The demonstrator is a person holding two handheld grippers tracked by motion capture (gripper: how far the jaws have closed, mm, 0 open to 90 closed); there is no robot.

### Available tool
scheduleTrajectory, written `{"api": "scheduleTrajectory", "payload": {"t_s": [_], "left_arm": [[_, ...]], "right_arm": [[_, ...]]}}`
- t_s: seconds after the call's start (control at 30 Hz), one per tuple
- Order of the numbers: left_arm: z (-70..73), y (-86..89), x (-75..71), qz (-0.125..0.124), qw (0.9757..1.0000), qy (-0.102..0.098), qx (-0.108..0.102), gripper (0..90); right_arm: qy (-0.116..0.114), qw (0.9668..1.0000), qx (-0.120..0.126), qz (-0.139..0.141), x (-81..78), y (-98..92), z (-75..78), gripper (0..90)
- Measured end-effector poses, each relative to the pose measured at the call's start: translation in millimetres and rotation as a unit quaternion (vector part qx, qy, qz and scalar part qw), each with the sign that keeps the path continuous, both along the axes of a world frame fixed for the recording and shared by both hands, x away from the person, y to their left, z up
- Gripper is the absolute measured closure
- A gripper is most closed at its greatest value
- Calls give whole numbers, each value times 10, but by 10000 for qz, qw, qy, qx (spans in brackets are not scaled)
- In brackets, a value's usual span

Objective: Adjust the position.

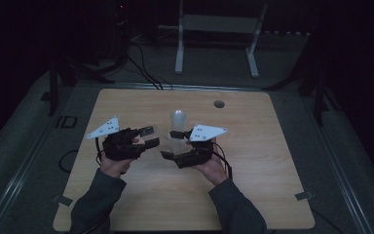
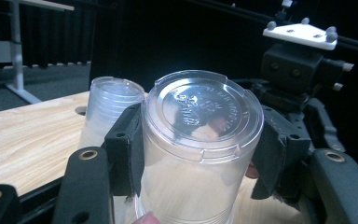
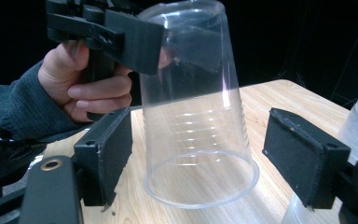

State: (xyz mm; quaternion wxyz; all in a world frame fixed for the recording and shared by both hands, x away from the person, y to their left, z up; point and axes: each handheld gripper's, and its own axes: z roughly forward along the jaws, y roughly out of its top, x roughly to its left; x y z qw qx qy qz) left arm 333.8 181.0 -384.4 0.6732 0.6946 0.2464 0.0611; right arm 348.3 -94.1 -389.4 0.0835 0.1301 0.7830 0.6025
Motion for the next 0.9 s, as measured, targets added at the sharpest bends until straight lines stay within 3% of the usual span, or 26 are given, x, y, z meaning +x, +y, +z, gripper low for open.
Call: {"api": "scheduleTrajectory", "payload": {"t_s": [0.33, 0.77, 0.9], "left_arm": [[-9, -3, 6, -99, 9997, 63, -205, 413], [-25, -3, 19, -218, 9986, 143, -468, 414], [-34, -6, 25, -245, 9981, 177, -544, 415]], "right_arm": [[183, 9993, 309, 90, 51, -3, -50, 237], [354, 9953, 863, 245, 95, -9, -156, 240], [347, 9951, 883, 280, 94, 6, -169, 230]]}}
